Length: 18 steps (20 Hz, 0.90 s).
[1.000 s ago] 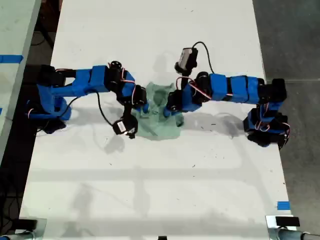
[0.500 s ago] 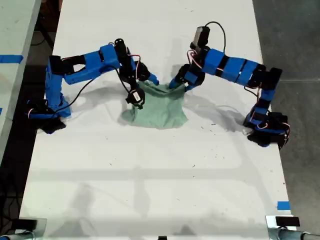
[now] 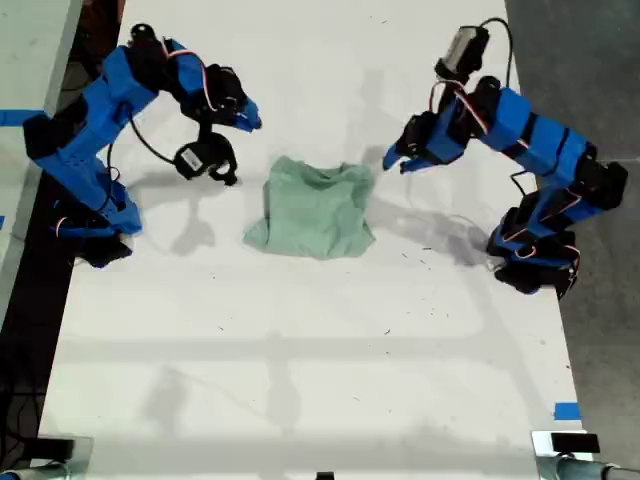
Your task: Fold t shirt
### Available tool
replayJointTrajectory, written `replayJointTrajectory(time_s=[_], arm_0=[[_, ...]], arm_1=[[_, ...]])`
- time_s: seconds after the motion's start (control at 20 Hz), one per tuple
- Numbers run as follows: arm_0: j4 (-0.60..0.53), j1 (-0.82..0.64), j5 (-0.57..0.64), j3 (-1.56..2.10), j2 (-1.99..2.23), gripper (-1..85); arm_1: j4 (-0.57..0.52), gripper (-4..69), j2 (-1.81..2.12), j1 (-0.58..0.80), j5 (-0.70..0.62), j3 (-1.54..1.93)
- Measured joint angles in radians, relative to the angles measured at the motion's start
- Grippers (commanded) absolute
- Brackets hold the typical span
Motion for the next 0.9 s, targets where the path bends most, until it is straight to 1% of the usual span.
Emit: replayJointTrajectory(time_s=[0.1,0.15,0.25,0.35,0.4,0.5,0.6,0.65,0.75,0.9], arm_0=[[-0.009,0.117,-0.063,0.146,0.227,0.0],[-0.049,0.206,-0.106,0.249,0.334,0.0],[-0.170,0.357,-0.181,0.528,0.554,0.0],[-0.298,0.420,-0.241,0.854,0.767,-0.1],[-0.365,0.428,-0.262,1.014,0.867,-0.1],[-0.457,0.440,-0.288,1.285,1.009,-0.1],[-0.515,0.456,-0.296,1.508,1.169,-0.1],[-0.522,0.459,-0.298,1.624,1.287,-0.1],[-0.486,0.459,-0.296,1.818,1.545,-0.1],[-0.494,0.454,-0.256,1.898,1.640,-0.1]], arm_1=[[-0.002,0.3,0.291,-0.115,0.083,0.184],[-0.023,0.3,0.446,-0.195,0.126,0.298],[-0.092,0.3,0.755,-0.322,0.201,0.572],[-0.150,0.3,0.974,-0.383,0.245,0.844],[-0.173,0.3,1.060,-0.391,0.253,0.966],[-0.189,0.3,1.249,-0.394,0.255,1.206],[-0.210,0.3,1.345,-0.403,0.238,1.361],[-0.224,0.3,1.356,-0.403,0.227,1.408],[-0.224,0.3,1.364,-0.376,0.209,1.488],[-0.224,0.2,1.368,-0.341,0.173,1.536]])
